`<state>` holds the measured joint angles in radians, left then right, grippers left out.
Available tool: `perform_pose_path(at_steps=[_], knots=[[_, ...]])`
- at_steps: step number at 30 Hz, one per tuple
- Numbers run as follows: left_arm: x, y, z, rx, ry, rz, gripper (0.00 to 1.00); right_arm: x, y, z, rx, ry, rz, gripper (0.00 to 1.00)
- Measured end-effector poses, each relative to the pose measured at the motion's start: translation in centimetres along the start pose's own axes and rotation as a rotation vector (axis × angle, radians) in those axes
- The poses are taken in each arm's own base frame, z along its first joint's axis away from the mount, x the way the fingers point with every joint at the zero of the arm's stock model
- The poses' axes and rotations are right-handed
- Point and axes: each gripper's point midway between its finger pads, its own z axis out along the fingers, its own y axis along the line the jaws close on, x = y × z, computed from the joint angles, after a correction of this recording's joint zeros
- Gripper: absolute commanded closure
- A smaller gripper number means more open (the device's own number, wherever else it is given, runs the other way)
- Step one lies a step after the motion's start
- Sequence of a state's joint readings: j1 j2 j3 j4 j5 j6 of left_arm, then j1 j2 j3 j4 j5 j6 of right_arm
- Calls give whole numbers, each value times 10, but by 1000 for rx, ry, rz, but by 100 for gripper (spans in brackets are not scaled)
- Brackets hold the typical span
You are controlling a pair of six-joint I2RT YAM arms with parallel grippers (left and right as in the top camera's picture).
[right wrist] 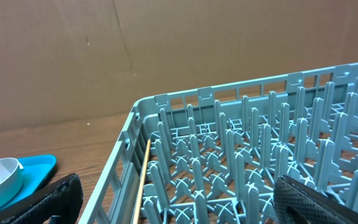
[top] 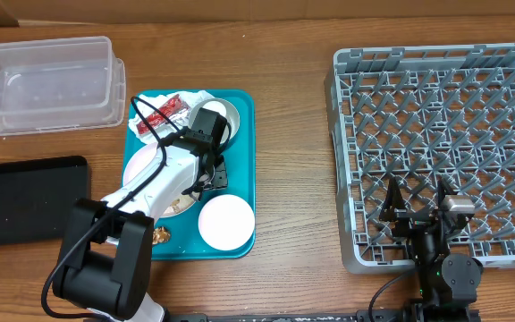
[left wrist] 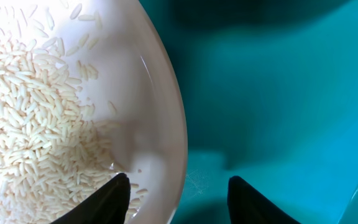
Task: Sort waste into correct bins and load items into the dishwasher
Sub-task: 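Grasp the white rice plate's edge with the left gripper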
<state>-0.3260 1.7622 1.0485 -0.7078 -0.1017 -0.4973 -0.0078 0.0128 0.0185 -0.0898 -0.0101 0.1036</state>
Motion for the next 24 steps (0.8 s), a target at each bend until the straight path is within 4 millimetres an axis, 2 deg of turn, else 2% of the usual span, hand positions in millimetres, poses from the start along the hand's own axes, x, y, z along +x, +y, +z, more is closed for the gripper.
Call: perform_pose_path(at_steps=[7, 10, 15, 17, 20, 24], knots=[[9, 2, 5, -10, 14, 14, 61, 0, 0, 0, 0, 0, 0, 0], [8, 2, 5, -14, 10, 14, 73, 0, 0, 0, 0, 1, 0, 0], [6, 4, 5, -25, 2, 13, 74, 0, 0, 0, 0, 0, 0, 0], [7, 4, 5, -27, 3, 10, 85, 0, 0, 0, 0, 0, 0, 0], [8, 7, 5, -41, 6, 16, 95, 0, 0, 0, 0, 0, 0, 0], [7, 10, 2, -59, 6, 20, 96, 0, 0, 0, 0, 1, 0, 0]])
